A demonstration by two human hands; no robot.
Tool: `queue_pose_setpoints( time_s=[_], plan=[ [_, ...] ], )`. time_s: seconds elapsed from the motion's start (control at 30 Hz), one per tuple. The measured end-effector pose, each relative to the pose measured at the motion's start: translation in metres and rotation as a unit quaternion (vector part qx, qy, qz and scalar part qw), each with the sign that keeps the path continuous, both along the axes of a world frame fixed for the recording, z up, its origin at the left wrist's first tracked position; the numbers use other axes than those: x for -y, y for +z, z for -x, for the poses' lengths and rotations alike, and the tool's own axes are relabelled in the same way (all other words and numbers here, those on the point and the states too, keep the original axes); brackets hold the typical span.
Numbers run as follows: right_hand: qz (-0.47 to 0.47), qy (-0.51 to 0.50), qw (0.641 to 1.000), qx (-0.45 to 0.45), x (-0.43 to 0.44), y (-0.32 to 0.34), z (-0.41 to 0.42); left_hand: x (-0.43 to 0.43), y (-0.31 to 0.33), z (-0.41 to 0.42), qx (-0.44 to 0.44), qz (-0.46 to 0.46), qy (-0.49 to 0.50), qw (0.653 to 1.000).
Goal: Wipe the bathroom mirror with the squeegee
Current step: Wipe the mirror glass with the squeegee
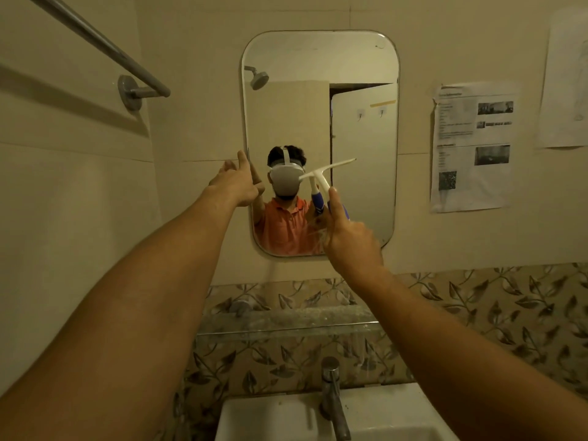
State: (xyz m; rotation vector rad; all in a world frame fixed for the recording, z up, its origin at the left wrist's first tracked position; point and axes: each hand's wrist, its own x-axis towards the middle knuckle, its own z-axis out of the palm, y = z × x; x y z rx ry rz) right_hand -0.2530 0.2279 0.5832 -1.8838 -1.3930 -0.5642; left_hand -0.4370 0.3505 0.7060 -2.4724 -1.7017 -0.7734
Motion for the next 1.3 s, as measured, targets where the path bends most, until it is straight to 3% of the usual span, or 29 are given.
queue_pose_setpoints(
  time_s=[0.23,0.37,0.6,0.73,0.83,1.3],
  plan=[
    [0.030,-0.028,0.999,-0.016,0.018,-0.034,-0.005,0.000,-0.005,-0.003,-0.006,0.009,0.003,1.000],
    [0.024,0.009,0.998,-0.057,0.034,-0.021,-0.006,-0.003,-0.004,-0.003,-0.002,0.011,0.001,1.000],
    [-0.142,0.050,0.980,-0.127,0.041,0.137,-0.035,-0.009,0.006,-0.003,-0.012,0.001,0.007,1.000],
    [-0.173,0.028,0.979,-0.101,0.036,0.222,-0.046,-0.010,0.010,-0.005,-0.014,-0.004,0.009,1.000],
    [-0.141,0.008,0.985,-0.096,0.033,0.251,-0.049,-0.013,0.013,-0.005,-0.025,-0.003,0.005,1.000],
    [-0.090,-0.001,0.988,-0.129,0.029,0.210,-0.038,-0.016,0.024,-0.017,-0.056,0.003,0.045,0.997]
  ],
)
